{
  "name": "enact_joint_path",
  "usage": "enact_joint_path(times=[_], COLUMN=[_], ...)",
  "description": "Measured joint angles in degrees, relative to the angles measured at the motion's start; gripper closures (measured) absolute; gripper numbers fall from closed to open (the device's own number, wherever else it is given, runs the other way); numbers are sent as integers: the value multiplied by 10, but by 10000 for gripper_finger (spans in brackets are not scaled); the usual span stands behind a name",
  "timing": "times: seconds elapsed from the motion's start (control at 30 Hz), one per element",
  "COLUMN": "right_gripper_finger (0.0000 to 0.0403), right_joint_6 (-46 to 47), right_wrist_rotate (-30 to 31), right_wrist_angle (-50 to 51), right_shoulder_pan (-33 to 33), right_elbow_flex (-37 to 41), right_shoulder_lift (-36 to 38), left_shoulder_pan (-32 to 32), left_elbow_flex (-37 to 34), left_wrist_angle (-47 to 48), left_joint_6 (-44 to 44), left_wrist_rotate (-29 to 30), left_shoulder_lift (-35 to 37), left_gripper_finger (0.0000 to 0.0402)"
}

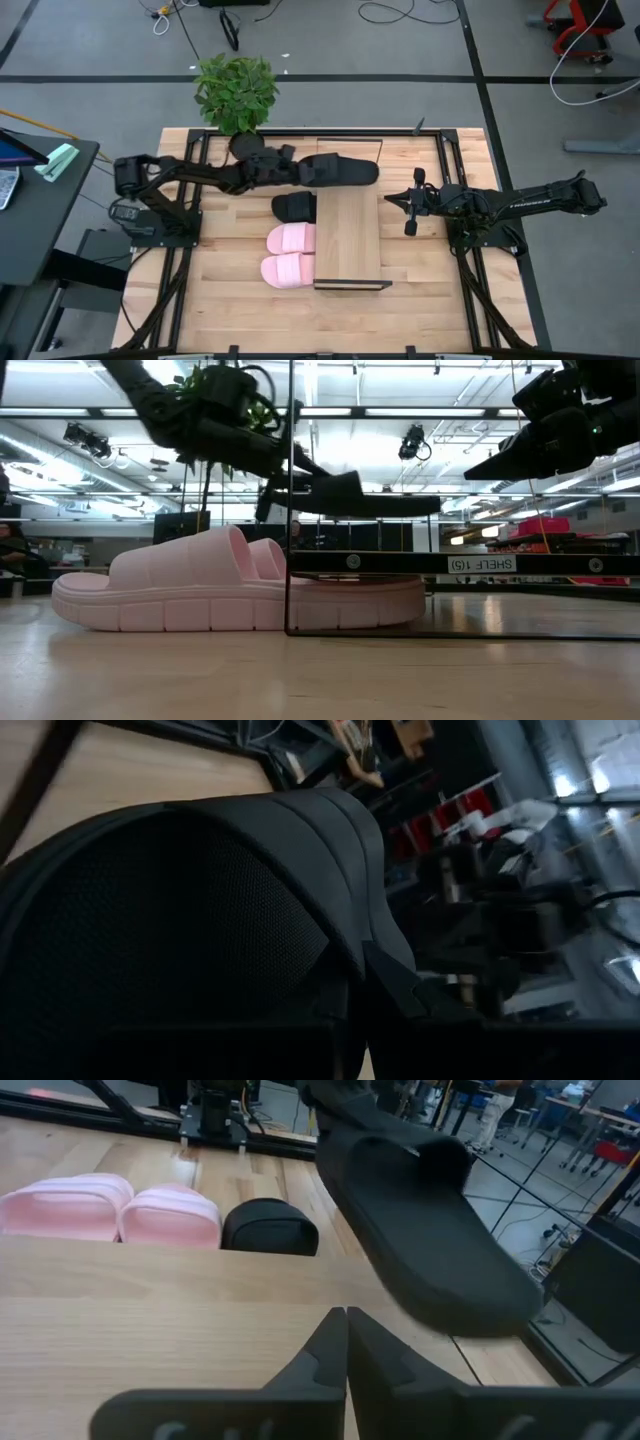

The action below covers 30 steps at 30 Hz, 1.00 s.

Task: Pick and place slides into the shelf
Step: Put the top black slides on the shelf

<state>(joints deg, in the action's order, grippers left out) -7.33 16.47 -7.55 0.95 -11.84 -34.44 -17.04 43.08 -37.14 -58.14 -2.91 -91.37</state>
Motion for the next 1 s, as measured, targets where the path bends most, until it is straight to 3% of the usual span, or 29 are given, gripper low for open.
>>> enact_joint_path(times=[0.37,1.0], right_gripper_finger=[395,394], right_joint_6=[3,3], right_wrist_rotate=[0,-5], right_wrist_angle=[2,2], right_shoulder_pan=[0,0], right_elbow_flex=[0,0], right_shoulder_lift=[0,0], left_shoulder_pan=[-20,-33], left_elbow_flex=[38,39], left_wrist_angle=[19,15], left_joint_6=[-7,-8], left_wrist_rotate=[-3,2], left_shoulder_lift=[-89,-96], left_gripper_finger=[387,387])
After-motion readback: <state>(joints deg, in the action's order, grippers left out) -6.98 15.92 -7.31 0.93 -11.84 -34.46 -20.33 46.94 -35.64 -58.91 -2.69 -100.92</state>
